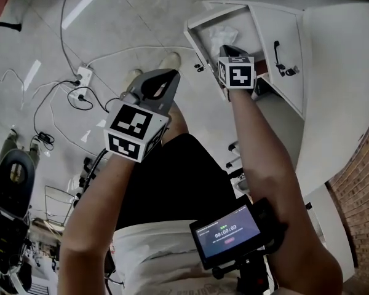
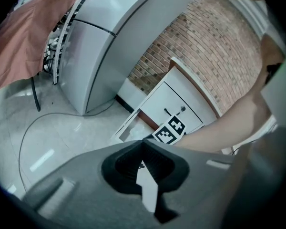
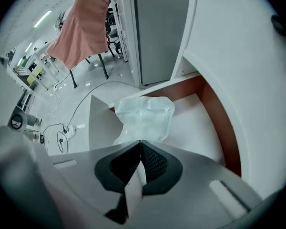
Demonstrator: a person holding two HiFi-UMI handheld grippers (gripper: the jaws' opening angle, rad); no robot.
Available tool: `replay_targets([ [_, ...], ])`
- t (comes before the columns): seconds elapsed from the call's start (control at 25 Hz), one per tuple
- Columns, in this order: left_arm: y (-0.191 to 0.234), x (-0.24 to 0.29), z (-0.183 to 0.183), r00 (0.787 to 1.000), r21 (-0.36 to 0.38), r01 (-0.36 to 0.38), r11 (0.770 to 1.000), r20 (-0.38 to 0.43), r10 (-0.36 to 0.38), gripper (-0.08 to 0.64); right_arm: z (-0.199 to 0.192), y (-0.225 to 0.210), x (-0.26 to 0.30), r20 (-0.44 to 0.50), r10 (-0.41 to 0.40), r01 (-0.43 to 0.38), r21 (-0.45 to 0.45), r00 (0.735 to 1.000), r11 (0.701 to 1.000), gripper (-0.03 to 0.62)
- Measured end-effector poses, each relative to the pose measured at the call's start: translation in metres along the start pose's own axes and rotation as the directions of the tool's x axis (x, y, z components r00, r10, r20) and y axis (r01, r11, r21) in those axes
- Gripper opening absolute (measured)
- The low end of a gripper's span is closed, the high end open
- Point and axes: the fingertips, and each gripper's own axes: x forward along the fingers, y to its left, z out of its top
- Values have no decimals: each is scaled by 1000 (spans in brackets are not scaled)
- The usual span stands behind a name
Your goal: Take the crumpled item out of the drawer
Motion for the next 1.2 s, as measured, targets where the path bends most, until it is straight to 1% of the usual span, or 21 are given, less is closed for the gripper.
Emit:
replay_targets([
  [0.28, -23, -34, 14, 1000, 52, 13, 999, -8, -13, 2, 8, 13, -55, 72, 6, -9, 51, 997, 999, 12],
  [0.4, -44, -45, 5, 1000, 80, 11, 997, -18, -9, 2, -11, 19, -77, 102, 18, -25, 65, 995, 998, 12],
  [0.52, -53, -35, -12, 1000, 161, -13, 987, -19, 16, 2, -31, 21, -70, 178, 44, -58, 76, 983, 995, 12],
  [0.6, -58, -33, -14, 1000, 200, -18, 980, -19, 22, 2, -38, 23, -73, 221, 54, -74, 87, 974, 993, 12],
  [0.76, -81, -52, -1, 1000, 236, -11, 972, -10, 14, 2, -48, 29, -111, 262, 64, -91, 90, 963, 992, 12],
  [0.88, -93, -66, 11, 1000, 268, -3, 963, 2, 3, 2, -47, 32, -136, 302, 59, -95, 107, 952, 990, 12],
  [1.04, -99, -84, 20, 1000, 286, -6, 958, 10, 4, 2, -45, 35, -163, 338, 48, -94, 121, 940, 988, 12],
  [1.2, -104, -101, 32, 999, 279, -26, 960, 36, 16, 2, -45, 37, -193, 386, 33, -92, 135, 922, 987, 12],
])
